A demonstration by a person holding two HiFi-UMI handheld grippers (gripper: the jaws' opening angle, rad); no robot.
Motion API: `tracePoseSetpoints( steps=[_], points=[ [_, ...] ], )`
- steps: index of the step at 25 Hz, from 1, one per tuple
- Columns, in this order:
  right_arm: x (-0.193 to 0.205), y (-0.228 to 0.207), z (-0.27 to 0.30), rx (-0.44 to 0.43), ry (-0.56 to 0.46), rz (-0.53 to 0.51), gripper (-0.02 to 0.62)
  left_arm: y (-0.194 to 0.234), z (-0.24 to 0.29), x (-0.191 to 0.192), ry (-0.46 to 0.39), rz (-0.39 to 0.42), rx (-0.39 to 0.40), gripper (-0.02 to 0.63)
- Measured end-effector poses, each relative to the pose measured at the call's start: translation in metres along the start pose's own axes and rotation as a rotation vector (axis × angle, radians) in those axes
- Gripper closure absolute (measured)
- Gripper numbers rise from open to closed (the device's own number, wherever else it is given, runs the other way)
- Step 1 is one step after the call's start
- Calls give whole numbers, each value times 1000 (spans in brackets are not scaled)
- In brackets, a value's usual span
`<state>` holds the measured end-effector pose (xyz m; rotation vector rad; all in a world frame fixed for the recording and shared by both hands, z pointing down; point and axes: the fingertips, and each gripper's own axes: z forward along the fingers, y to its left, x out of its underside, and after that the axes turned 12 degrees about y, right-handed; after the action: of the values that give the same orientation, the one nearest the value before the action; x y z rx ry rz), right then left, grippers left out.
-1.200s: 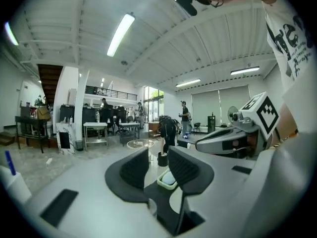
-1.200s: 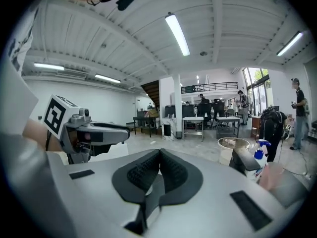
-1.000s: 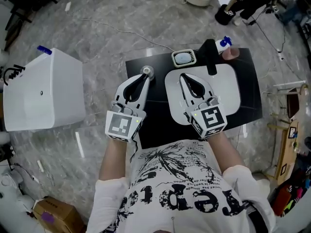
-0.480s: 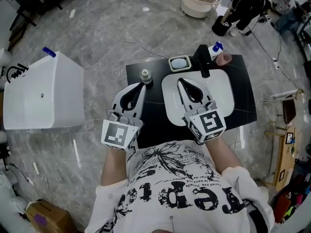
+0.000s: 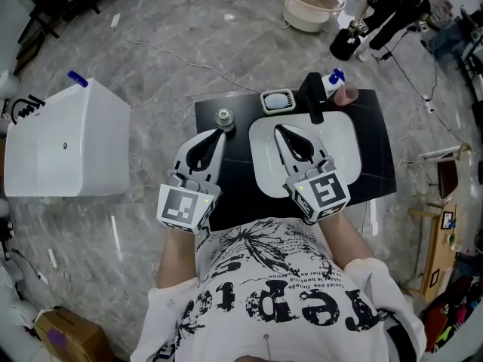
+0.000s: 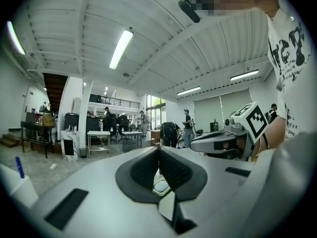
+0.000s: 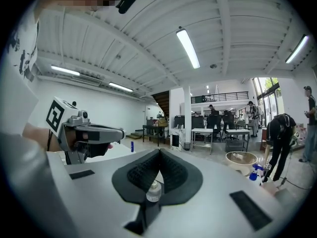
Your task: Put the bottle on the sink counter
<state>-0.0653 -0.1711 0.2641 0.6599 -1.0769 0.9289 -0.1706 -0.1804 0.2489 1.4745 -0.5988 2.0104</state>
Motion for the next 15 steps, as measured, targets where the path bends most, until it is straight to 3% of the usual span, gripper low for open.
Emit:
tracePoseSetpoints(
  steps=[15],
  points=[
    [-4,-1,1,-4,-7,-20,583,1,-3,0,0,-7,-24,591]
  ],
)
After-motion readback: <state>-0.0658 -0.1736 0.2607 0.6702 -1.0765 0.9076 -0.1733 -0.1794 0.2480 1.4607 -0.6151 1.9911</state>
